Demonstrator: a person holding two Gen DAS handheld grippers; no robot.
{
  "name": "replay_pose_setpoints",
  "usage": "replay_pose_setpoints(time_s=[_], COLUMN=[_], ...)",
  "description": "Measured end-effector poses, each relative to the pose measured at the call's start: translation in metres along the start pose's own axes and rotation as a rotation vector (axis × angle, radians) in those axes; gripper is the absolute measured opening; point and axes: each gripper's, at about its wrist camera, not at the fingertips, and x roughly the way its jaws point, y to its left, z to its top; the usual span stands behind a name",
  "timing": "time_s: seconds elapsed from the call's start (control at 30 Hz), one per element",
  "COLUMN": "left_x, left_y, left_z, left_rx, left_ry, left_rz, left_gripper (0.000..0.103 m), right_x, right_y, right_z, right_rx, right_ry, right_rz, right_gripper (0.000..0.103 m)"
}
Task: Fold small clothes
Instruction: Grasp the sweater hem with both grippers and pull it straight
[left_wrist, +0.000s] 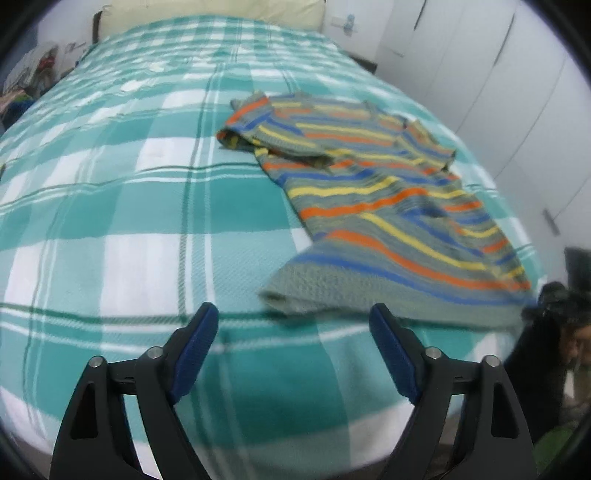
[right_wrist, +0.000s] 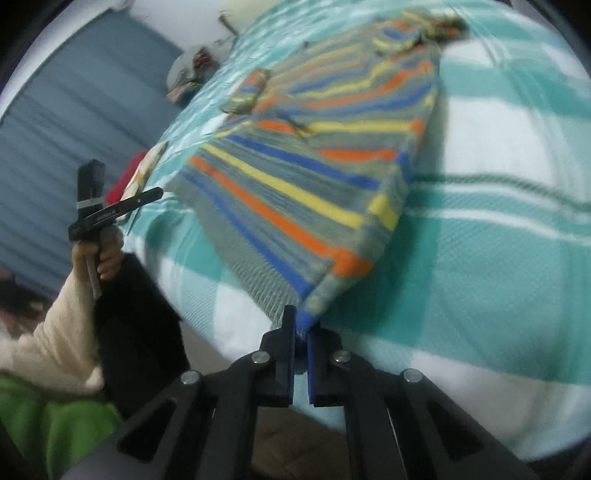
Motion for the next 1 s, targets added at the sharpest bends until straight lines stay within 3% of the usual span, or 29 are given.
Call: replay_pose_setpoints(time_s=[0.07,0.2,0.33,0.47,0.5,0.57,0.63,0.7,0.87,1.0], left_x=[-0.01,-0.004,0.023,0.039,0.042,0.048,0.05,0.046,0.003,-0.016], left_y=[-0.002,-0.01,-0.023,-0.038,-0.045,-0.063,-0.075,-0.077,-0.041,-0.019], left_z=[-0.002,0.0,-0.005,-0.026,-0.029,-0.03,-0.03,-0.03,-0.029,-0.026], left_rx=[0.0,-0.017,-0.035,-0.095,-0.09,-0.043,0.001,0.014,-0.064,-0.082], left_ry=[-0.018,0.002,0.097,0.156,0.162,0.173,0.183,0.175,0.14,0.163], left_rz=[-0.002,-0.056,-0.063,-0.175,-0.2,-0.24,-0.25,-0.257,-0.301,-0.26], left_gripper=[0.091,0.092,0.091,0.089,0.084,0.061,0.028,0.008,0.006,0.006], right_x=[-0.035,-0.057,-0.044,-0.035,-0.034,-0.035,-0.036,-0.041,-0.056,-0.061], right_y=[-0.011,-0.049,-0.057,-0.044,-0.043,-0.047,-0.052,-0.055,-0.042,-0.025], right_z=[-0.001,0.002,0.004,0.007,0.007,0.006,0.006,0.005,0.001,0.0], right_rx=[-0.01,0.054,0.085,0.037,0.04,0.057,0.078,0.082,0.074,0.091], right_ry=[-0.04,-0.062,-0.073,-0.069,-0.072,-0.074,-0.072,-0.076,-0.083,-0.071], right_rz=[-0.074,-0.216,-0.204,-0.212,-0.208,-0.199,-0.189,-0.18,-0.147,-0.048], right_gripper=[0.004,0.004,0.004,0.004,0.004,0.004,0.004,0.004,0.004,0.004])
